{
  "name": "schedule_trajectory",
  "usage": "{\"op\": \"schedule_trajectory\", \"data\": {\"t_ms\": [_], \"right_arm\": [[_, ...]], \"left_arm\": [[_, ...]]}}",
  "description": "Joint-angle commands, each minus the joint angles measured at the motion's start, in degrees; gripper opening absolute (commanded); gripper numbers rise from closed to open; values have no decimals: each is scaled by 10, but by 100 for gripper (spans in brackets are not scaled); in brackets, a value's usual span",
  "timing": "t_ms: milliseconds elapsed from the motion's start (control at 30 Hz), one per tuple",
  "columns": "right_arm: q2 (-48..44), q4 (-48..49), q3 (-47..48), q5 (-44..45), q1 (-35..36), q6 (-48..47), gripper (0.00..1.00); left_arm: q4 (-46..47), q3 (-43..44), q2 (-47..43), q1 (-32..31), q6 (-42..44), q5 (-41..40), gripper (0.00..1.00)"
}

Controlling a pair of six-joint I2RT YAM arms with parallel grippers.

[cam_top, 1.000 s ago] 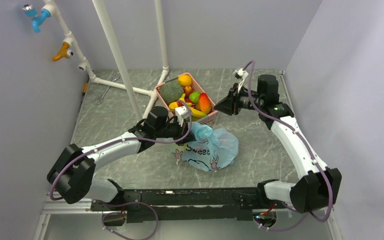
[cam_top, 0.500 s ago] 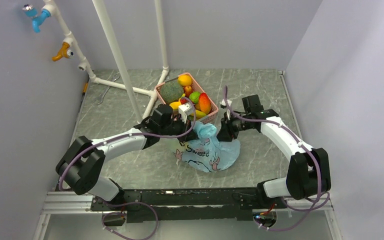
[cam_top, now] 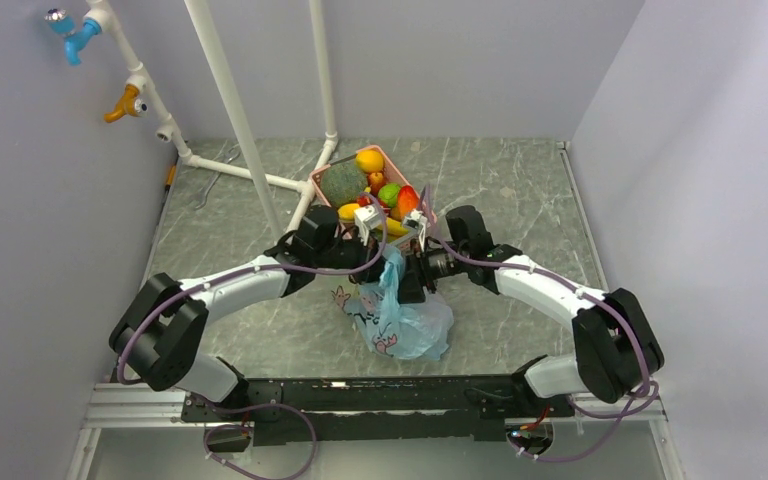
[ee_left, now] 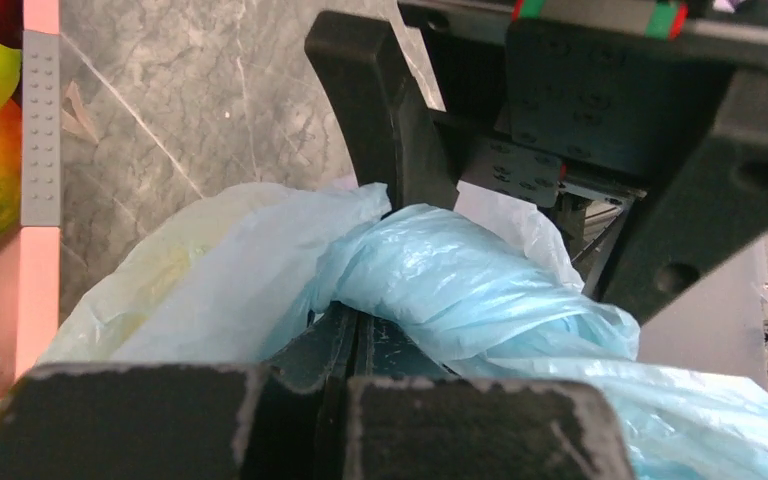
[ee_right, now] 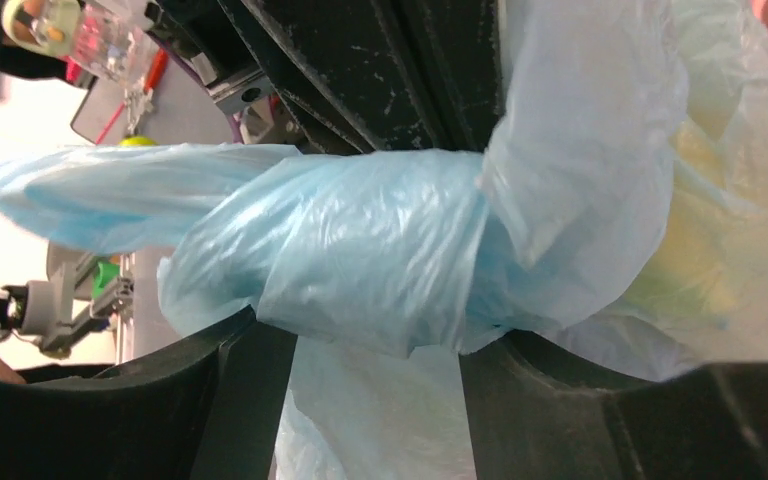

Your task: Place the fake fruits into the plastic bag and tie a complex knot

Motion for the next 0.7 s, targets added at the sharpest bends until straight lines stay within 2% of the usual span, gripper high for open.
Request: {"op": "schedule_trajectory", "data": {"t_ms": [0, 167, 300, 467, 667], "right_arm": [[-11, 156, 9, 14, 1, 109, 62], [-66, -7, 16, -3, -37, -17, 67], [-84, -84, 23, -20, -63, -64, 68], [-67, 24, 1, -18, -42, -5, 67], [-46, 128, 6, 12, 1, 54, 69]], "left_arm": [[62, -27, -31, 6, -26, 112, 0], [82, -52, -43, 7, -30, 136, 0], [91, -57, -42, 8, -35, 145, 0], [123, -58, -27, 6, -57, 159, 0], [190, -53, 12, 2, -124, 168, 0]]}}
